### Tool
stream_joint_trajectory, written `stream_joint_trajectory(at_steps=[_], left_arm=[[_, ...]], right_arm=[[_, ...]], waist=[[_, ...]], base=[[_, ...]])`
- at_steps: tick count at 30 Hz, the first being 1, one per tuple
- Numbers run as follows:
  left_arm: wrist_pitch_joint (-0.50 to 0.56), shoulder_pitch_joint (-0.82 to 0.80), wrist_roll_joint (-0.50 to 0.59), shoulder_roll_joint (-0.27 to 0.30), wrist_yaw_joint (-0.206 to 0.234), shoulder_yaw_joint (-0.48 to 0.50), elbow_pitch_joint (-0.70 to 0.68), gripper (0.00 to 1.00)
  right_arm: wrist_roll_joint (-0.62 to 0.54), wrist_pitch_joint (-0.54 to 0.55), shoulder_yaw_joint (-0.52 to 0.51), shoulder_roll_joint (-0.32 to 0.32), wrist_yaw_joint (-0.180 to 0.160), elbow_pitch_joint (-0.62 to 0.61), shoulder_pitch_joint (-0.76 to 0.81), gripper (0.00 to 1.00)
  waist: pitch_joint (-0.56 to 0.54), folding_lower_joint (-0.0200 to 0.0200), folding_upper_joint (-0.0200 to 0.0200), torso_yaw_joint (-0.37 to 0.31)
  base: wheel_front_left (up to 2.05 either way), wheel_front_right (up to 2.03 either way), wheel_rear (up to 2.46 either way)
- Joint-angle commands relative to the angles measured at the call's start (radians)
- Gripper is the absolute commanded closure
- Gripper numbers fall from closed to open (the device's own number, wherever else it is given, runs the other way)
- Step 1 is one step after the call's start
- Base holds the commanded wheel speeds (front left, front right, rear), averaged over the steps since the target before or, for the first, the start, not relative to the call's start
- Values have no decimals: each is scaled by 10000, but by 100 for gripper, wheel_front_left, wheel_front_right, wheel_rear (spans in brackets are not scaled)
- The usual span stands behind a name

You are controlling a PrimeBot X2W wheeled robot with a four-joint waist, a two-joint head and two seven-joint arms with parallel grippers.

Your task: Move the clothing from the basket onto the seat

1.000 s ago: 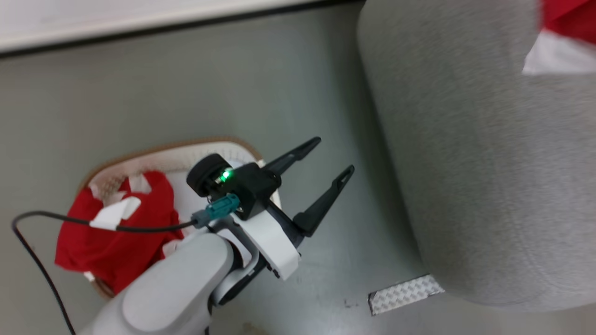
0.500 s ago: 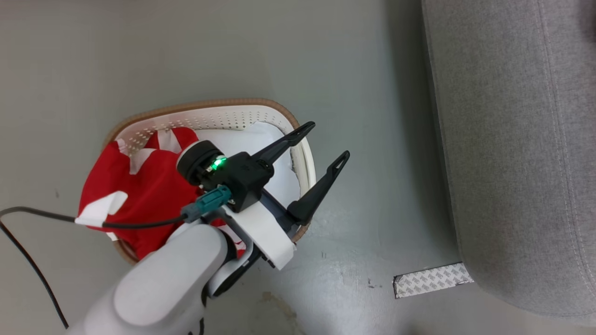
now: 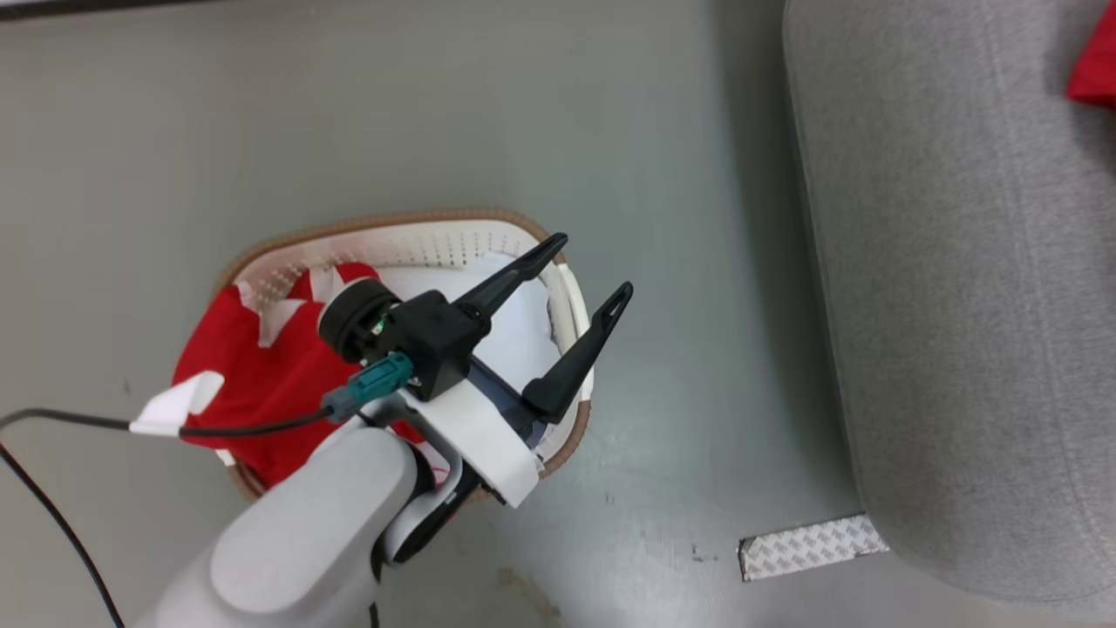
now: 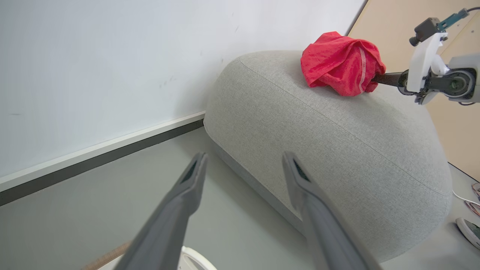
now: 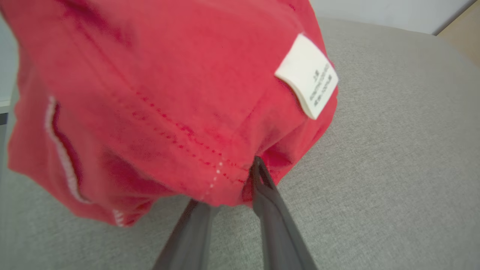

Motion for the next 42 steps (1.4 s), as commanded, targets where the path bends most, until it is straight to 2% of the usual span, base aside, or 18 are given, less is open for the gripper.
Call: stream_joint_trajectory(at_steps=[1,7,12,19,27,34,42], left_arm=[[-105,148,-140,-13,13,32,52,0],[-390,473,-325,-145,28,51,426,0],[-655,874,-554,-339,56,105,772,0],[-893,1511,-904,-550,111,354,1051,0],[-977,2264,-1094,-715,255,857,1109,0],[-992,3103,-1084,-674,475,1895,929,0],[-986,4020,-632,-587,763,3224,763,0]], right_arm=[[194,133,165,-50,-22,52,-126,0],[491,969,1217,-388,-22,137,204,0],[624,991,1936,-809,-22,-325,424,0],[815,932,2552,-1425,-22,-1380,783,0],[993,738,2997,-1562,-22,-3233,1427,0],[900,164,2875,-1044,-22,-4935,2366,0],[611,-1193,1878,362,-22,-6186,4137,0]], waist=[[-244,-1,0,-43],[-1242,-1,0,-123],[-2258,-1,0,-138],[-3602,-1,0,51],[-4818,-1,0,466],[-5608,-1,0,827],[-6171,-1,0,1365]], base=[[0,0,0],[0,0,0],[0,0,0],[0,0,0],[0,0,0],[0,0,0],[0,0,0]])
